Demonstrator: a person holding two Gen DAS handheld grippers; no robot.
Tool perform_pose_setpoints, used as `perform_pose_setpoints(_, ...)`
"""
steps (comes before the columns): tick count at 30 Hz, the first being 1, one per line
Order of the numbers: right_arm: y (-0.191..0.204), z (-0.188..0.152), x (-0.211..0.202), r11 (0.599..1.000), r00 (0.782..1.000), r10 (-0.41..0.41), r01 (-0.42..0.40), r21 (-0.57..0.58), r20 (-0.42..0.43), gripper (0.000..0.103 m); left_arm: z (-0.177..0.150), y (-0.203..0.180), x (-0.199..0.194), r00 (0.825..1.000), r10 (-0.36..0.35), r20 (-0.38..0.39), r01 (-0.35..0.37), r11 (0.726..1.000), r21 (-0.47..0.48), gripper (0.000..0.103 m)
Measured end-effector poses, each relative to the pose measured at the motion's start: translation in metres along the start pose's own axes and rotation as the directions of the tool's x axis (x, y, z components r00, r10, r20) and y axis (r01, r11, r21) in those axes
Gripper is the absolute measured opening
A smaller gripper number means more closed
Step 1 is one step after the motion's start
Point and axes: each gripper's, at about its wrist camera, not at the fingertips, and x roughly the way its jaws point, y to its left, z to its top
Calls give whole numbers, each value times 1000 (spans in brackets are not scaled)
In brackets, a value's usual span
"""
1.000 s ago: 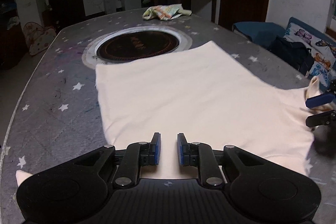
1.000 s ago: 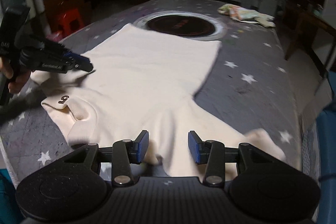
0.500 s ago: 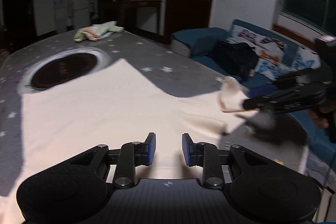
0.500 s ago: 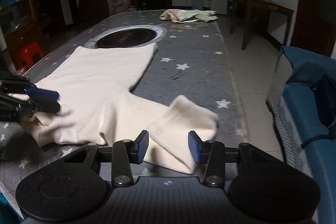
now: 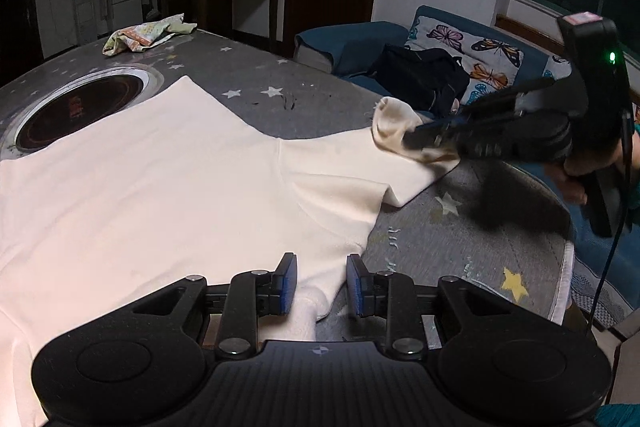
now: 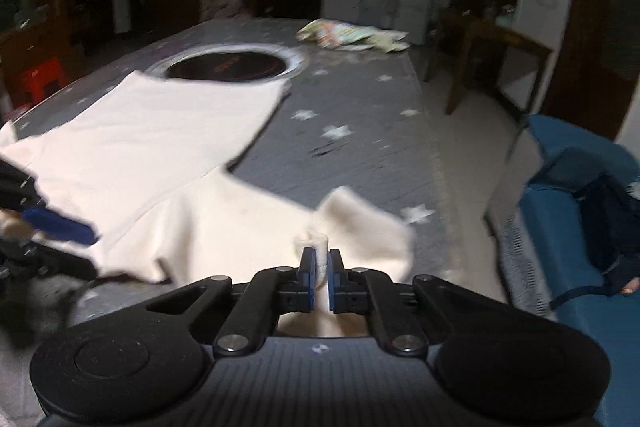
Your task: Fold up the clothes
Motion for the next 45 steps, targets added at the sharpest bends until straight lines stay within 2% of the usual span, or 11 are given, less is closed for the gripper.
perform_pose_setpoints(5, -39, 4, -13, 987, 990, -129, 123, 101, 55, 4, -2, 0, -2, 1000, -5, -2, 5, 1000, 16, 30)
perform_pose_setpoints(9, -75, -4, -14, 959, 978, -205, 192, 210, 45, 4, -3, 0, -2, 1000, -6, -3, 7, 1000, 30, 30)
perform_pose_setpoints(15, -104, -32, 4, 923, 985, -172, 172, 345, -32, 4, -3, -1, -3, 1000, -9, -13, 10, 999, 52, 30)
perform_pose_setpoints(17, -107, -37, 7, 913, 988, -152, 154, 379, -35, 4, 0, -1, -4, 1000, -7, -21, 8, 998, 58, 31)
perform_pose_setpoints(20, -118, -44, 9, 873, 996, -88, 86, 480, -19, 9, 6, -3, -7, 1000, -11, -5, 12, 998, 64, 31)
perform_pose_setpoints(26, -147, -66, 13, 735, 1000, 18, -30, 678, 24, 13, 19, -14, -4, 999, -39, 28, 37, 995, 87, 34)
perform_pose_setpoints(29, -157, -77, 14, 670, 996, 67, -89, 737, 59, 13, 23, -21, 4, 998, -56, 29, 52, 993, 107, 35)
perform_pose_setpoints(32, -167, -86, 13, 605, 990, 102, -142, 783, 101, 6, 26, -25, 12, 997, -68, 26, 64, 991, 117, 37)
perform_pose_setpoints(34, -172, -87, 10, 578, 985, 108, -171, 798, 133, 6, 26, -27, 18, 997, -74, 17, 71, 990, 122, 37)
perform_pose_setpoints(38, -176, -81, -1, 566, 978, 100, -209, 797, 185, 5, 25, -30, 27, 996, -87, -4, 87, 988, 127, 38)
perform_pose_setpoints(45, -164, -43, -23, 608, 953, 113, -290, 739, 281, 5, 20, -32, 30, 991, -132, 0, 131, 985, 114, 44)
